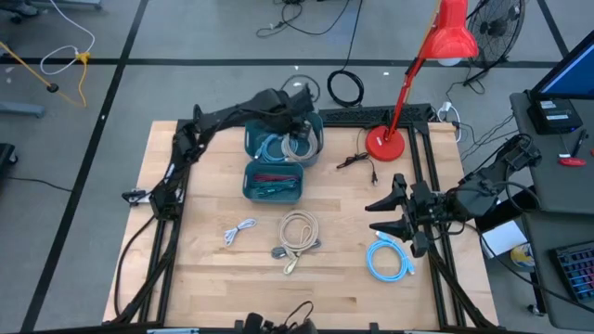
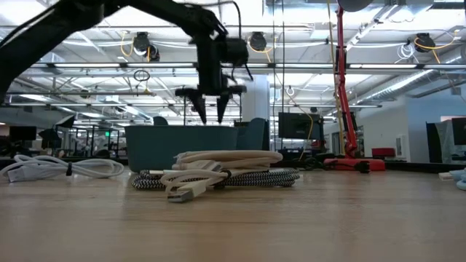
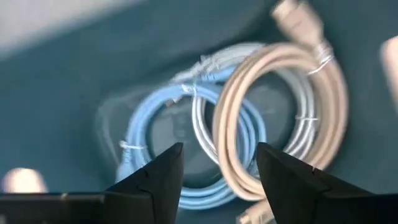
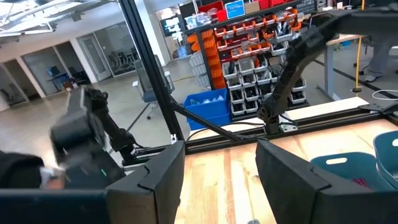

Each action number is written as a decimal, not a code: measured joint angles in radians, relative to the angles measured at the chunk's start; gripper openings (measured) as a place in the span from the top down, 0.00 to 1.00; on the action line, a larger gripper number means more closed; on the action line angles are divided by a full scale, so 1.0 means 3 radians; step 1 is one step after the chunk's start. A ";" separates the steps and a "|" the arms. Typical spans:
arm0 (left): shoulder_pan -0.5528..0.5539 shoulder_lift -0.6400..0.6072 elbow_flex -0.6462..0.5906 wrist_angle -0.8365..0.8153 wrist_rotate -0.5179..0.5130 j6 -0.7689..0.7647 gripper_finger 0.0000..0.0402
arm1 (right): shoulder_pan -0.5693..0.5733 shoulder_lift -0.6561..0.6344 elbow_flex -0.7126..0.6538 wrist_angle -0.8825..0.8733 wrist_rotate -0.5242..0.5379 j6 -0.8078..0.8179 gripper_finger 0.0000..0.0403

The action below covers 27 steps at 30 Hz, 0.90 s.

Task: Pick & Place USB Port
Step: Put the white charger cable into the bottom blue bin

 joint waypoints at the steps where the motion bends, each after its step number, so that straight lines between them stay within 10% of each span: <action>1: 0.0001 -0.0082 0.0000 0.0021 -0.0001 0.0058 0.50 | 0.0000 0.0000 0.0000 -0.0004 0.0003 -0.0005 0.54; 15: -0.1221 -0.1210 0.0003 -0.0079 0.0755 0.0314 0.54 | -0.0013 -0.0013 0.0000 -0.0244 0.0171 -0.0016 0.54; 27: -0.2850 -0.0995 0.0001 -0.1040 -0.0329 -0.1386 0.54 | -0.0128 -0.0024 0.0000 -0.0470 0.0159 0.0095 0.54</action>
